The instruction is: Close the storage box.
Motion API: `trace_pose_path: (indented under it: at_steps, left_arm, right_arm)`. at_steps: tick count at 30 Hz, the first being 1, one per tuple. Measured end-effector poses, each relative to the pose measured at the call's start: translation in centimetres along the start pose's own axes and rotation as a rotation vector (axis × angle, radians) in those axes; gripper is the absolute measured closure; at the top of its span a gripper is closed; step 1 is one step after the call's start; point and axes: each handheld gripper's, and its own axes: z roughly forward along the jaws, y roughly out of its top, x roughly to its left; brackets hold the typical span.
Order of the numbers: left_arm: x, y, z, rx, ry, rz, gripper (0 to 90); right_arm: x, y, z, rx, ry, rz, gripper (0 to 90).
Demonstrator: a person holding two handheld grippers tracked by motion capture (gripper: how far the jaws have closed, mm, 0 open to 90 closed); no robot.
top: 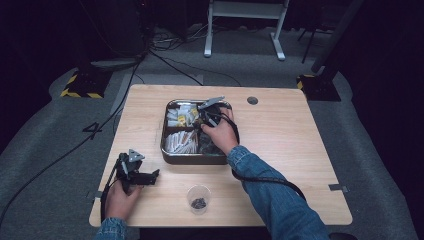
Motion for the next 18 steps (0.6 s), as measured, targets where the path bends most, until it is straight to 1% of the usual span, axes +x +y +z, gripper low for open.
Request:
trace_pose_path:
  at_steps: [6,10,16,17,18]
  left_arm:
    - [0.0,0.0,0.01,-0.001,0.0,0.0,0.4]
    - [0.0,0.0,0.0,0.0,0.0,0.0,0.4]
    - [0.0,0.0,0.0,0.0,0.0,-0.001,0.4]
    - [0.0,0.0,0.0,0.0,0.0,0.0,0.4]
    - [0.0,0.0,0.0,0.0,0.0,0.0,0.4]
  right_arm:
    - [0.0,0.01,0.22,0.002,-0.001,-0.003,58.9]
    - [-0.12,0.07,0.29,0.009,0.007,0.005,58.7]
    - [-0.03,-0.06,0.27,0.0,0.0,0.011,58.4]
    - [-0.03,-0.08,0.27,-0.001,-0.001,0.013,58.1]
    - [-0.11,-0.11,0.18,-0.011,0.008,0.027,55.0]
